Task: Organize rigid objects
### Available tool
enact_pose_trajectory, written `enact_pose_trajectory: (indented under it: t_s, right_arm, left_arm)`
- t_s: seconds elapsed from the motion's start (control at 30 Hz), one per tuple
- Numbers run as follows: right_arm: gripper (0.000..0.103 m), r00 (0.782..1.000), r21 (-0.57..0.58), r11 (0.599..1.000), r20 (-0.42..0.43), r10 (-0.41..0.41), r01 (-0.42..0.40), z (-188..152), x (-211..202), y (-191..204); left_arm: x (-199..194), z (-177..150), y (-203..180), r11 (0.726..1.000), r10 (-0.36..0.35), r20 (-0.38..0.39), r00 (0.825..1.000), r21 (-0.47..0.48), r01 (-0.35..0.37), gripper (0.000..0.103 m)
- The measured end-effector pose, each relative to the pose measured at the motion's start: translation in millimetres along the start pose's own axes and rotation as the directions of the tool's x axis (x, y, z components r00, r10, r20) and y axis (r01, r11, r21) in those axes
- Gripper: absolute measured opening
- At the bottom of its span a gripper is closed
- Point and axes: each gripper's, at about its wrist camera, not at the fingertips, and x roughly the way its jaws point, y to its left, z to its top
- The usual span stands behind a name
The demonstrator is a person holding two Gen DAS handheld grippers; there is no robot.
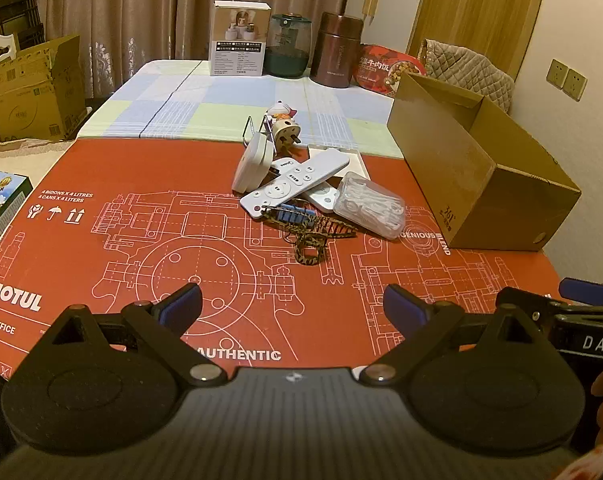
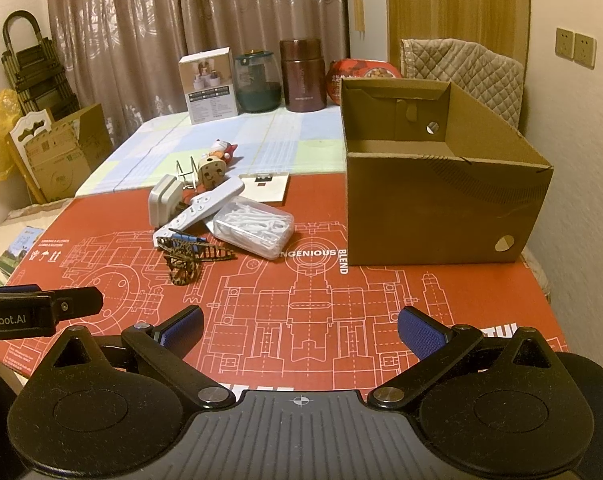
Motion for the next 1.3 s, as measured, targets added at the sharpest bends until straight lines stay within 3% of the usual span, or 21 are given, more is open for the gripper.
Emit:
enact_pose_trajectory:
  t_s: [1.3]
  right_arm:
    - [0.101, 1.000, -0.017, 1.000, -0.011, 0.003, -0.003, -0.8, 2.6, 3.6]
  left_arm:
    - [-0.2, 1.8, -0.7, 1.000, -0.010, -0.003, 1.000, -0.007, 0.010, 0.095]
